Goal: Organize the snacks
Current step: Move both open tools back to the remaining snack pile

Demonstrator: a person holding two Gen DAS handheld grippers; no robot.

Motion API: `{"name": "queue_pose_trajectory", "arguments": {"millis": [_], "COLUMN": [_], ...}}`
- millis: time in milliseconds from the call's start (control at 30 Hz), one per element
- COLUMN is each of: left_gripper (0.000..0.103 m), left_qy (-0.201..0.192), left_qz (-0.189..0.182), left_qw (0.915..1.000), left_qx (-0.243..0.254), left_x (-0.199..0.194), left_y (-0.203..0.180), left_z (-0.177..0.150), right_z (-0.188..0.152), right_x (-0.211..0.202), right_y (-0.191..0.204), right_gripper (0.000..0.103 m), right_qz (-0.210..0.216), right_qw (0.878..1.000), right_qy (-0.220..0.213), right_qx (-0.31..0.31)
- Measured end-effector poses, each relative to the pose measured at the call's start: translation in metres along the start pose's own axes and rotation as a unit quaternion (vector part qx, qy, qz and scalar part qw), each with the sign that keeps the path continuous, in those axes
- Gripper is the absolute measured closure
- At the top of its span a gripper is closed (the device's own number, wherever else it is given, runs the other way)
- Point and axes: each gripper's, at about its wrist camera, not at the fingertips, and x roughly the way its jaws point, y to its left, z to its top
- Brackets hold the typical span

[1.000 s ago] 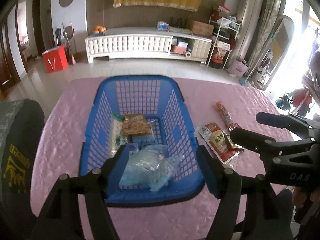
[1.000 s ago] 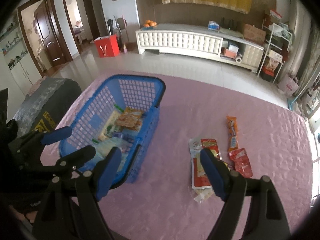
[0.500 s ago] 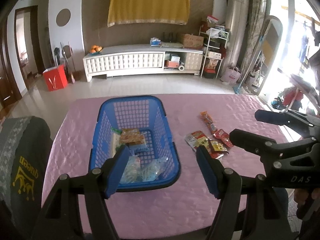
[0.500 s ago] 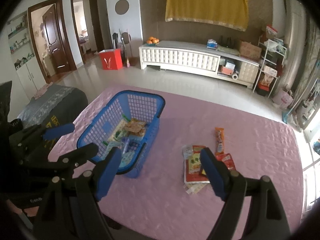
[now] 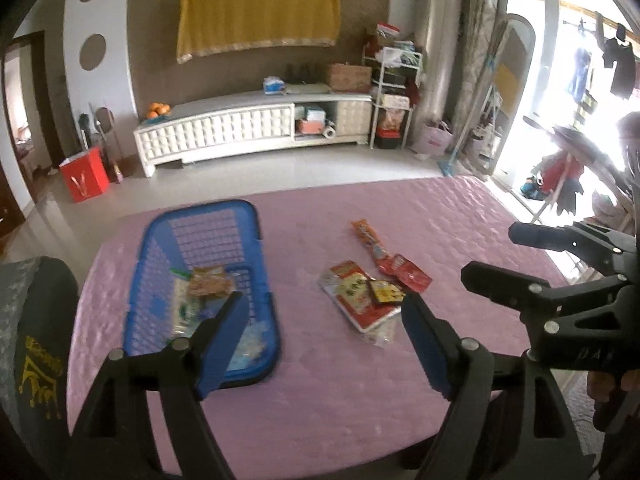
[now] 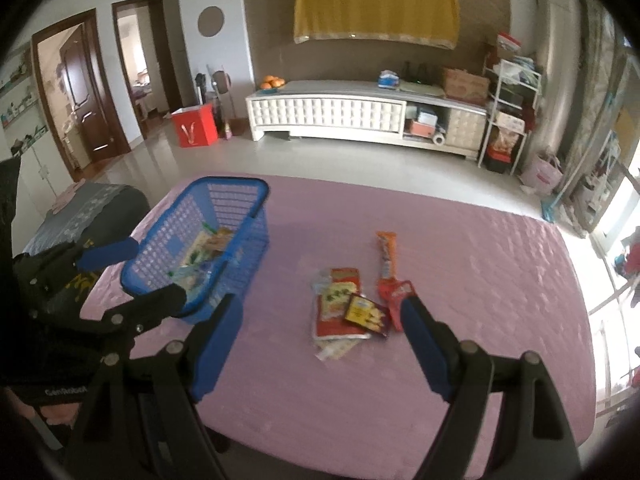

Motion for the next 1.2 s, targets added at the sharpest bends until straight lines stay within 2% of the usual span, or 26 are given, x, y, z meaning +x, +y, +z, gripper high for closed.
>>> {"name": "queue_pose_trajectory", "arguments": {"millis": [367,667,967,1200], "left_gripper": [0.026,0.026,0.026,0.026], "left_qy": [0.043,0.096,0.145,0.181], "left_qz": [-0.018,-0.027,-0.023,-0.008], "left_qw": [0.9987,0.9944,0.9891,0.9835], "left_qx": [0.02,0.033,0.018,-0.011], "left_x": [0.051,0.113,0.171,0.214], "left_y": [-0.047,-0.077,-0.087,-0.07], "left_z": [0.004,-0.001,-0.006,-0.012], "right_z": [-0.02,-0.032,-0.029,-0.026], "right_x": [0.021,0.067,0.12,0.167], "right_y": [-0.06,-0.102,-0.123,-0.13], "right_gripper": [0.019,0.019,0.019,0.019], "right_qz": [-0.003,-0.004,0.006,0.024], "right_qw": [0.999,0.995,0.992,0.985], "right_qy": [0.027,0.078,0.123,0.17], "right_qx": [0.041,0.053,0.039,0.023]}}
